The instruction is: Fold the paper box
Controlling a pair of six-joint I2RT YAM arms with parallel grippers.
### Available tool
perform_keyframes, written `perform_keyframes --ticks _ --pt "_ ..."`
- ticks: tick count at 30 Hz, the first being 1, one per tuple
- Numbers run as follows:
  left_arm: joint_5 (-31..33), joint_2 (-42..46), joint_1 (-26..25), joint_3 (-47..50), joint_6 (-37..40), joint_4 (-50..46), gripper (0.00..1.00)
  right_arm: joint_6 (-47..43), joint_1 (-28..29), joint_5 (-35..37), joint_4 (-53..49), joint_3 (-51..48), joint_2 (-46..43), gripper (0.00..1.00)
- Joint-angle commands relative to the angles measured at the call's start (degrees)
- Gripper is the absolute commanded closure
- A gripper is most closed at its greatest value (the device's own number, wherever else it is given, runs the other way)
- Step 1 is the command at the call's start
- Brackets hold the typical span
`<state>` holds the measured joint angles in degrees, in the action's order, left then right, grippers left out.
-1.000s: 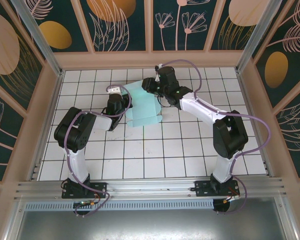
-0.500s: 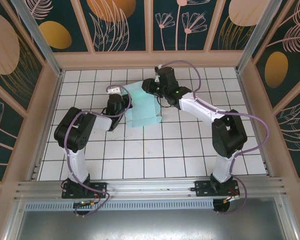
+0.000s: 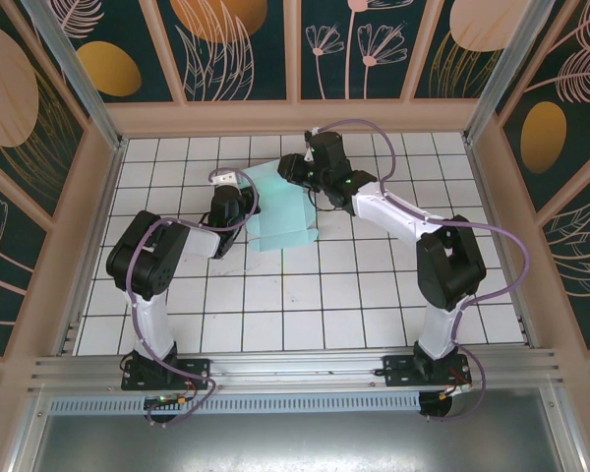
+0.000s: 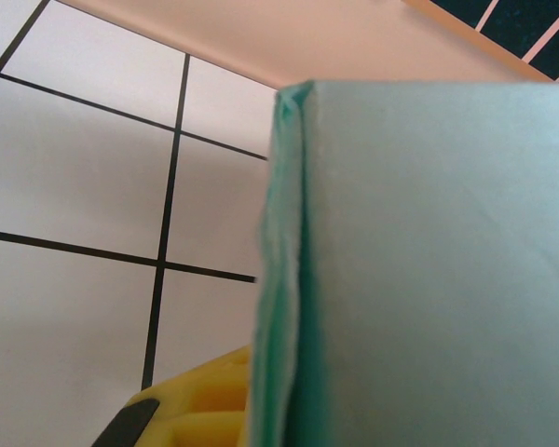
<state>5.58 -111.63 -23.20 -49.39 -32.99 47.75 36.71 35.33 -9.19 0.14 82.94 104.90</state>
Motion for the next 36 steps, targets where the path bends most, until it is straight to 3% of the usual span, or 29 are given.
perform_keyframes --ticks 1,9,14,18,24,31,36 --pt "0.06 1.01 0.09 0.47 -0.22 2.13 1.0 -0.26 0.08 0.62 3.7 -2.77 -4.41 0.68" --pt "-0.25 2.07 0.09 -0.71 0.82 -1.49 1.0 -7.56 -0.8 6.48 10.6 -14.34 -19.07 0.6" --pt "-2.51 3.56 0.09 -1.81 4.05 -5.05 1.0 -9.33 -9.8 2.88 11.72 -20.52 -24.63 0.62" --pt "-6.71 4.5 0.07 -1.78 5.38 -5.38 1.0 -11.7 -16.45 -6.07 10.85 -20.66 -23.43 0.64" --pt "-10.59 5.02 0.09 -1.78 3.56 -4.16 1.0 -13.39 -20.7 -14.62 11.75 -19.66 -18.3 0.63" --pt "-12.29 5.98 0.09 -1.79 3.64 -4.52 1.0 -17.4 -20.03 -25.3 11.47 -17.37 -12.93 0.63" --pt "-12.64 6.03 0.09 -2.2 2.88 -4.72 1.0 -22.87 -17.33 -26.69 7.17 -14.76 -11.12 0.63"
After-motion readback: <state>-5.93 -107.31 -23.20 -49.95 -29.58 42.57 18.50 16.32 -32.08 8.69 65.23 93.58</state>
